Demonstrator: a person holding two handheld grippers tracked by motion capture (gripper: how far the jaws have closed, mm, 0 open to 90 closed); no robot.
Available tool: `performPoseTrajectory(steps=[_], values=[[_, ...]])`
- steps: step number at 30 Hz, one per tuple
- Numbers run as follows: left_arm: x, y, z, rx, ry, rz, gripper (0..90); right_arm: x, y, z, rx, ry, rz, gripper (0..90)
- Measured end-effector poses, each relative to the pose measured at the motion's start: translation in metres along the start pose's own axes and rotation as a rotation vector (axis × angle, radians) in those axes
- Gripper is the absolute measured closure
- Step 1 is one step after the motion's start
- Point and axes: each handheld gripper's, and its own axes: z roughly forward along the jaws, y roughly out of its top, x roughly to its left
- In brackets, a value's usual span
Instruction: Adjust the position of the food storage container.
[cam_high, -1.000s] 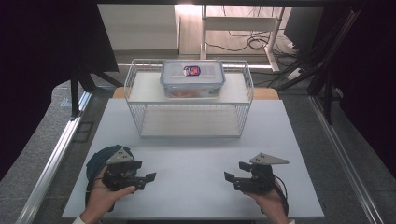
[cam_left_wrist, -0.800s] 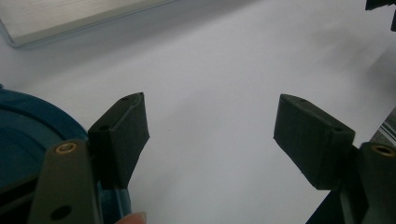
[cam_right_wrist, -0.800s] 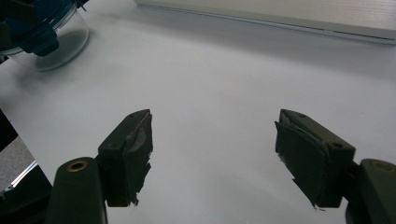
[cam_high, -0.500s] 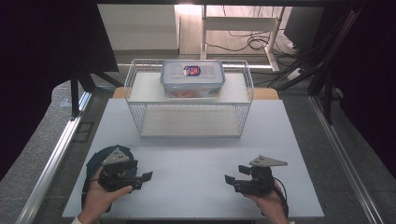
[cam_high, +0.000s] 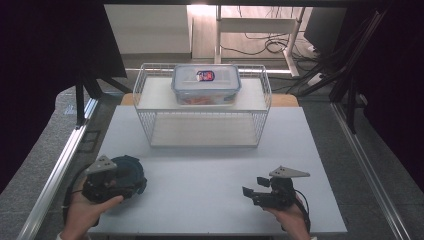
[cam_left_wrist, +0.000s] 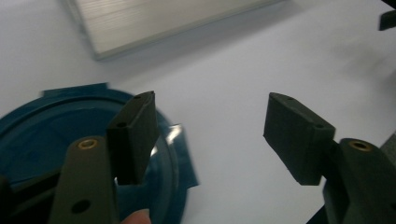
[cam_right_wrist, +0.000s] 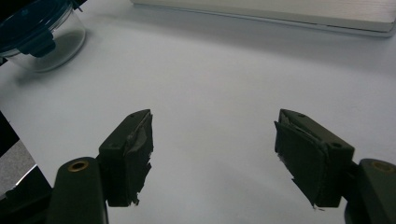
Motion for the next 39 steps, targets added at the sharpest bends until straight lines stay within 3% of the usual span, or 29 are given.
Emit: performPoseTrajectory(steps=[7, 11, 14, 17, 20, 25, 32, 39], values=[[0.040, -0.006, -0.023, -0.010, 0.067, -0.086, 48.1, -0.001, 0.000, 0.001, 0.006, -0.018, -0.001, 27.4], [0.062, -0.011, -0.034, -0.018, 0.130, -0.136, 54.0, -0.002, -0.001, 0.001, 0.011, -0.029, -0.004, 27.3], [0.073, -0.016, -0.035, -0.005, 0.143, -0.158, 61.4, -0.002, 0.000, 0.001, 0.009, -0.033, -0.002, 27.3], [0.085, -0.023, -0.032, 0.032, 0.186, -0.169, 70.3, -0.001, 0.000, 0.002, 0.009, -0.038, -0.005, 27.3], [0.097, -0.029, -0.029, 0.054, 0.205, -0.191, 85.7, 0.000, 0.000, 0.002, 0.018, -0.051, -0.014, 27.2], [0.119, -0.041, -0.026, 0.069, 0.246, -0.242, 90.0, -0.002, -0.001, 0.003, 0.027, -0.060, -0.012, 26.9], [0.134, -0.053, -0.007, 0.121, 0.235, -0.282, 90.0, -0.001, -0.001, 0.003, 0.028, -0.064, -0.014, 26.8], [0.132, -0.057, 0.005, 0.163, 0.221, -0.263, 90.0, 0.000, 0.000, 0.002, 0.027, -0.075, -0.021, 26.5]])
